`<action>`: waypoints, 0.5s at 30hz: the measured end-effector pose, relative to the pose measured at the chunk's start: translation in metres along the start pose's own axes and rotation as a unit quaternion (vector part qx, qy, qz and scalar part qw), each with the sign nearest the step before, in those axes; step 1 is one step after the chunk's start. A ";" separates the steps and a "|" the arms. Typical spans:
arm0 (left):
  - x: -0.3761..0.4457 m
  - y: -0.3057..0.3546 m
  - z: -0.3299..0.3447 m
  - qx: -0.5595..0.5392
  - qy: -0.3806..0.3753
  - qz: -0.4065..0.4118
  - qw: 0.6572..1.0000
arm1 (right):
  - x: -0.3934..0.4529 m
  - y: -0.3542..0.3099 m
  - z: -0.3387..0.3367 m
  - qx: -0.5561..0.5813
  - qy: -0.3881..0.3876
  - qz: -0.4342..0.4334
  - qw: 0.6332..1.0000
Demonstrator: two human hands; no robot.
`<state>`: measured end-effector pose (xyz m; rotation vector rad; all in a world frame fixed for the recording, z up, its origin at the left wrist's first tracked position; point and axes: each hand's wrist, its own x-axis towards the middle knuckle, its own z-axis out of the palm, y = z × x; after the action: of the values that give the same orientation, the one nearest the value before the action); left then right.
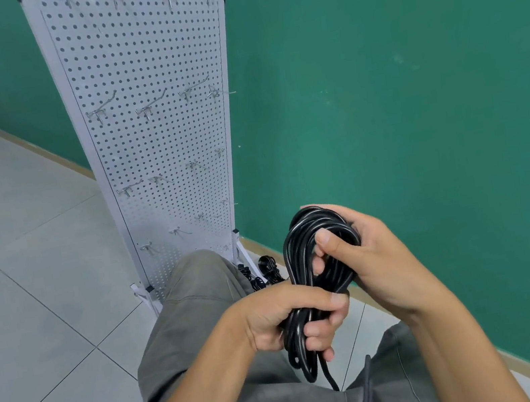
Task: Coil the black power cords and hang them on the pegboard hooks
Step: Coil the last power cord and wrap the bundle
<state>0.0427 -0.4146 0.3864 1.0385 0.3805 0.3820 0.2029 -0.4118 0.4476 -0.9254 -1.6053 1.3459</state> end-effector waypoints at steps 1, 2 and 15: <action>0.001 -0.001 0.000 -0.008 -0.026 -0.002 1.000 | -0.001 -0.002 0.002 0.032 0.002 0.007 0.999; 0.003 -0.002 0.000 -0.016 -0.044 -0.005 0.999 | -0.001 -0.002 0.003 0.065 0.011 0.017 0.998; 0.012 0.010 0.016 0.057 0.207 0.087 0.973 | 0.005 0.002 -0.008 0.004 0.181 0.083 0.980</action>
<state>0.0596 -0.4157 0.4010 1.1067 0.6935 0.7476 0.2085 -0.4034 0.4472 -1.2428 -1.2661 1.2095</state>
